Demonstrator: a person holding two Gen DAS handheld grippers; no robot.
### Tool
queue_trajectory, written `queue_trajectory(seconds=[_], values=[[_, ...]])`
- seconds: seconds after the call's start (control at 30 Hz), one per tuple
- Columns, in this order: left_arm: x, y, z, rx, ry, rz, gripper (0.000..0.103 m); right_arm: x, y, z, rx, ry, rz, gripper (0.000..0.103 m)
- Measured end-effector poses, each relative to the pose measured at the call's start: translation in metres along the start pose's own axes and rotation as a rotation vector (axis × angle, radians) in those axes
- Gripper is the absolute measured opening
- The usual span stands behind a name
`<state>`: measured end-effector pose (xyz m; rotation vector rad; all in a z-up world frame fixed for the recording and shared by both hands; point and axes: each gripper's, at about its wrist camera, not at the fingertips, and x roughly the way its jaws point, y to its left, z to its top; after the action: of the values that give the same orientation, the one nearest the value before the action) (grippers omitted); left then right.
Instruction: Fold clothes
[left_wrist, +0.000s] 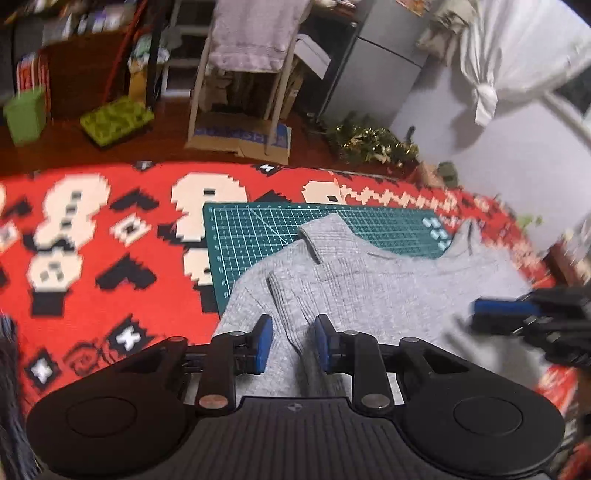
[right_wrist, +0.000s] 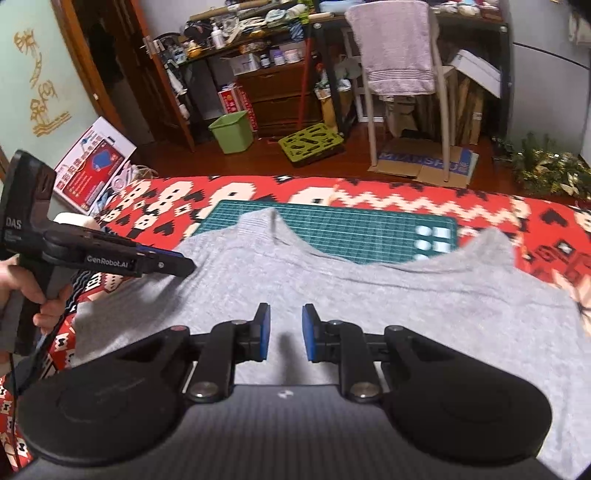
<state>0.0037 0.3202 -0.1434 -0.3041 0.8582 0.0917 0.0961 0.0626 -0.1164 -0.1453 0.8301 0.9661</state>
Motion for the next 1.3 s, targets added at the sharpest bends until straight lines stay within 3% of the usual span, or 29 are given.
queue_trajectory(seconds=[0.1, 0.33, 0.53, 0.73, 0.8, 0.83, 0.9, 1.3], values=[[-0.001, -0.009, 0.002, 0.065, -0.024, 0.047, 0.017, -0.031, -0.023, -0.005, 0.013, -0.053, -0.089, 0.021], [0.005, -0.013, 0.011, 0.068, -0.053, 0.066, 0.017, -0.077, -0.108, -0.017, 0.156, -0.103, -0.322, 0.022], [0.016, -0.012, 0.012, 0.043, -0.034, 0.088, 0.018, -0.067, -0.154, -0.024, 0.221, -0.069, -0.338, 0.023], [0.018, -0.01, 0.012, 0.025, -0.033, 0.084, 0.015, -0.036, -0.159, -0.021, 0.24, -0.061, -0.341, 0.023], [0.017, -0.009, 0.012, 0.021, -0.036, 0.076, 0.006, -0.034, -0.156, -0.02, 0.227, -0.066, -0.353, 0.013], [0.016, -0.009, 0.012, 0.022, -0.039, 0.076, 0.004, -0.033, -0.154, -0.02, 0.219, -0.069, -0.361, 0.002], [0.012, -0.012, 0.01, 0.039, -0.051, 0.085, 0.003, -0.033, -0.151, -0.019, 0.204, -0.073, -0.377, 0.002], [-0.074, -0.029, -0.007, 0.063, -0.242, 0.106, 0.003, -0.114, -0.109, -0.011, 0.157, -0.263, -0.379, 0.001]])
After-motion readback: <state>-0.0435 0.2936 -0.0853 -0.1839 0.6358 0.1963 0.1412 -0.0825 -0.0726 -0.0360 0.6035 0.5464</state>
